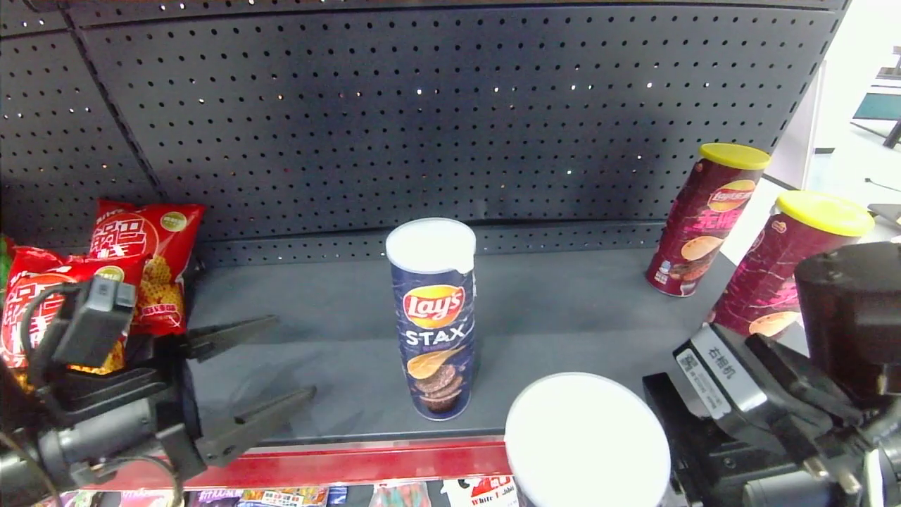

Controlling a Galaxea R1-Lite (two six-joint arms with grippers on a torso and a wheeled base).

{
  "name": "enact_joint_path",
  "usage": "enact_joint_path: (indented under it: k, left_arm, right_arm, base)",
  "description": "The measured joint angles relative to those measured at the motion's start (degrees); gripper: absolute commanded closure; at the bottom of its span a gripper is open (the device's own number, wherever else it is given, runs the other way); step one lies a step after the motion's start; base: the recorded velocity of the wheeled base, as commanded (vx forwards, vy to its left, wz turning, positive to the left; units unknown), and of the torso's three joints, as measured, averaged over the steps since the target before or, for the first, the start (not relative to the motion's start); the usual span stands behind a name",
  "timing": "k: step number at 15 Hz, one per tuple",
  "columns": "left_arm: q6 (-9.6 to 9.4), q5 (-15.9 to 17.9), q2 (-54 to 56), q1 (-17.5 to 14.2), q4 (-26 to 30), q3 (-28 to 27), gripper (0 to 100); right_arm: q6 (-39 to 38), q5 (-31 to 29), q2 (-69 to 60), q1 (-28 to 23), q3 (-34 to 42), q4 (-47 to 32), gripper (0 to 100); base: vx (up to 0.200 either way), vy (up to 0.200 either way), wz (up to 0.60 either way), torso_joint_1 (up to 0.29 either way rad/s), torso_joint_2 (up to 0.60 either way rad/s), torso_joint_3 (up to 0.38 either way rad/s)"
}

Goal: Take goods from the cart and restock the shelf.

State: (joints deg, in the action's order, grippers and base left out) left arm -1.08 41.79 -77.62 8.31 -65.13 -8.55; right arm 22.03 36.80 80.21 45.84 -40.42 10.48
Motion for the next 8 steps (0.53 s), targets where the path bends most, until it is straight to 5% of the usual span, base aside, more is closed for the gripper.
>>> enact_joint_path:
  k: [5, 8]
  left_arm:
    - [-1.93, -0.3, 22.97, -18.79, 9.17, 4.72, 0]
    - [-3.18, -1.87, 37.62, -28.38, 21.07, 7.14, 0]
  right_arm:
    - [-0.39, -0.11, 0.16, -0.11, -1.77, 0.16, 100]
    - [-1.73, -0.87, 0.21, -0.74, -3.67, 0.18, 100]
  base:
    - [0.0, 0.0, 0.0, 0.0, 0.0, 0.0]
    - [0.0, 0.0, 0.0, 0.0, 0.0, 0.0]
